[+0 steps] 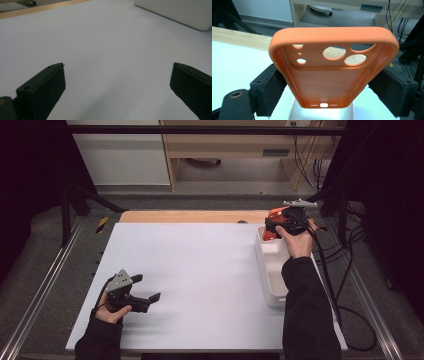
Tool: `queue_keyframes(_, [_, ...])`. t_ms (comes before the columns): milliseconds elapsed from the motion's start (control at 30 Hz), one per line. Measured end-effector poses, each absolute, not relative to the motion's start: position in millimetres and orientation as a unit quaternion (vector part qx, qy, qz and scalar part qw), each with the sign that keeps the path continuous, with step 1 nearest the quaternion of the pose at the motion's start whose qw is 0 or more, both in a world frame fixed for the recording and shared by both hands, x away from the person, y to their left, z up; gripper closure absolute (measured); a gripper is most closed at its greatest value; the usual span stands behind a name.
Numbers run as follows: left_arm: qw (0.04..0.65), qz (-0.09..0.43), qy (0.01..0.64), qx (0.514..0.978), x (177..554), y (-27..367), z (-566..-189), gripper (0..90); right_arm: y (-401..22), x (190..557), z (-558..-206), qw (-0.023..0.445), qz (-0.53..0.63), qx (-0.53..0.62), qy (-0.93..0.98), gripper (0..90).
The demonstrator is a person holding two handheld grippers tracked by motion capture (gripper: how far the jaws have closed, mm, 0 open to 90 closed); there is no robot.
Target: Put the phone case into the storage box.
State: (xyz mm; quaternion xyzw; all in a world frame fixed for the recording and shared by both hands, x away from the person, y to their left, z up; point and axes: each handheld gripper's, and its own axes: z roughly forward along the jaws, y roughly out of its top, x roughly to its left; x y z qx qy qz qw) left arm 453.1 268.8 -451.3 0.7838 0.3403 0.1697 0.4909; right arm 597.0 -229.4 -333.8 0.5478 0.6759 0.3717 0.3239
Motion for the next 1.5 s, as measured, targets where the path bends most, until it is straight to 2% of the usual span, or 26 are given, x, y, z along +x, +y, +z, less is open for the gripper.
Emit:
queue_keyframes(800, [0.488,0.167,0.339,0.787,454.4,268.0,-453.2,0.0,-218.2,629.6,-365.6,0.315,0.346,0.583,0.664,15.8])
queue_keyframes(1500, [0.485,0.167,0.337,0.79,454.3,267.0,-453.8,0.0,-217.5,640.0,-389.8,0.303,0.33,0.598,0.665,15.7])
